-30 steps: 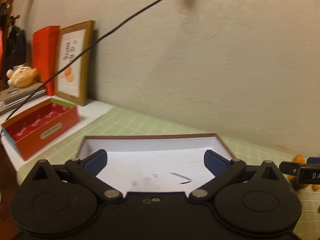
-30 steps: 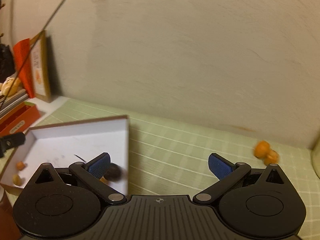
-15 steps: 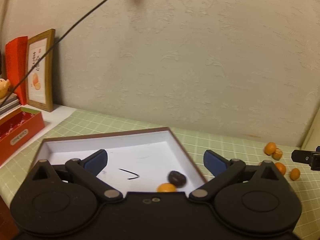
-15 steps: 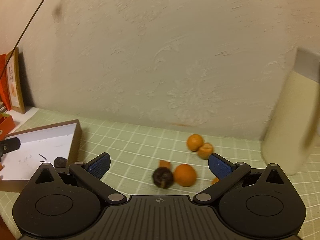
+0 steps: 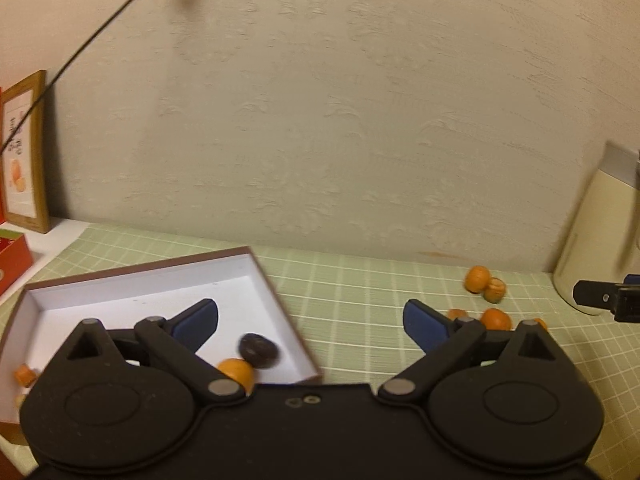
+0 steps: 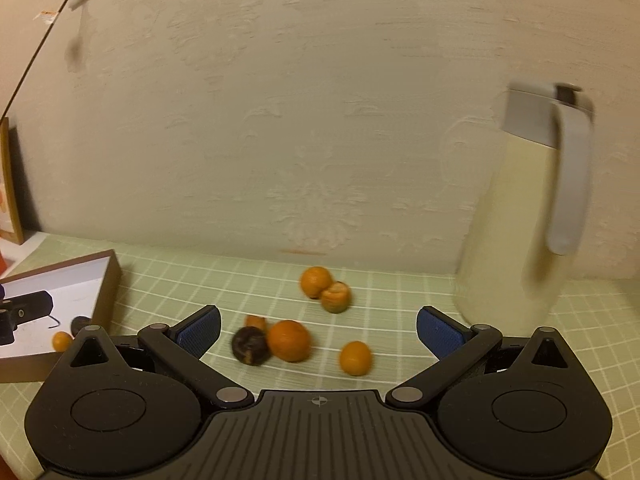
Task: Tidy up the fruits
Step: 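Move both open tools back toward the fruit pile, then grasp the dark chestnut with the left tool while the right tool grasps a small orange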
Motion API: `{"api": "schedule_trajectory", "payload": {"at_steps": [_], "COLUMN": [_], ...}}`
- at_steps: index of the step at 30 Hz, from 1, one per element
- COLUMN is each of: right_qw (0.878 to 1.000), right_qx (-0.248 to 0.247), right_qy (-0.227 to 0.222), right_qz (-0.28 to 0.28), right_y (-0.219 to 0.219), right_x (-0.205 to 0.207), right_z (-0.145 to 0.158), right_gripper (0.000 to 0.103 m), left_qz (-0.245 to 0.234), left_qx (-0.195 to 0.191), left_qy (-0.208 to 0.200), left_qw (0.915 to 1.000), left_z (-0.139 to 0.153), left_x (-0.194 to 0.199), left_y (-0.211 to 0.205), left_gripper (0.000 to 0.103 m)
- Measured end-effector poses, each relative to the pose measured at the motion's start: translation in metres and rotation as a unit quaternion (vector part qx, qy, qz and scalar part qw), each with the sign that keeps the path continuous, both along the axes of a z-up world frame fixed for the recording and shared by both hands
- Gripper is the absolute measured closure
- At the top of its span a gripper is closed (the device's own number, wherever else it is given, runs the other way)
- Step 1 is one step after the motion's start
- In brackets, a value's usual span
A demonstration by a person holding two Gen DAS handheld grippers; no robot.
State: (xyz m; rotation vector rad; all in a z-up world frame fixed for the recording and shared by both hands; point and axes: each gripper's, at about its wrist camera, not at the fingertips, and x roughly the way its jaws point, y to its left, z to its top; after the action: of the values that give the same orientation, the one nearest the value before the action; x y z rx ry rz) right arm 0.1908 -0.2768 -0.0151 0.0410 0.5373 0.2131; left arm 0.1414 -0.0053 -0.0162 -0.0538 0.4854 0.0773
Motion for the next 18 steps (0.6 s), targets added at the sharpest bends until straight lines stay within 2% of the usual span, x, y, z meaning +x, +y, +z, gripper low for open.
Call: {"api": "schedule_trajectory", "payload": {"at_steps": [12, 18], "right_qw": [0.999, 0.998], "right_qx": [-0.001, -0.001], "right_qy": [0.008, 0.013], "right_qz": [-0.041, -0.056], "right_y": [-0.051, -0.07], "right_x": [-0.01, -0.013], "right_z": [-0.005, -0.007], "right_gripper": [0.0, 0.0], "left_qz": [-0.053, -0.071], "left_qx": [0.004, 0.006], "left_qy": [0.024, 0.033], "left_qw": [0.9983, 0.9969], "left_z": [-0.018, -0.027], "left_x": [0.016, 0.022], "left_y": [-0.051, -0.069], "left_gripper": [0.023, 0.025]}}
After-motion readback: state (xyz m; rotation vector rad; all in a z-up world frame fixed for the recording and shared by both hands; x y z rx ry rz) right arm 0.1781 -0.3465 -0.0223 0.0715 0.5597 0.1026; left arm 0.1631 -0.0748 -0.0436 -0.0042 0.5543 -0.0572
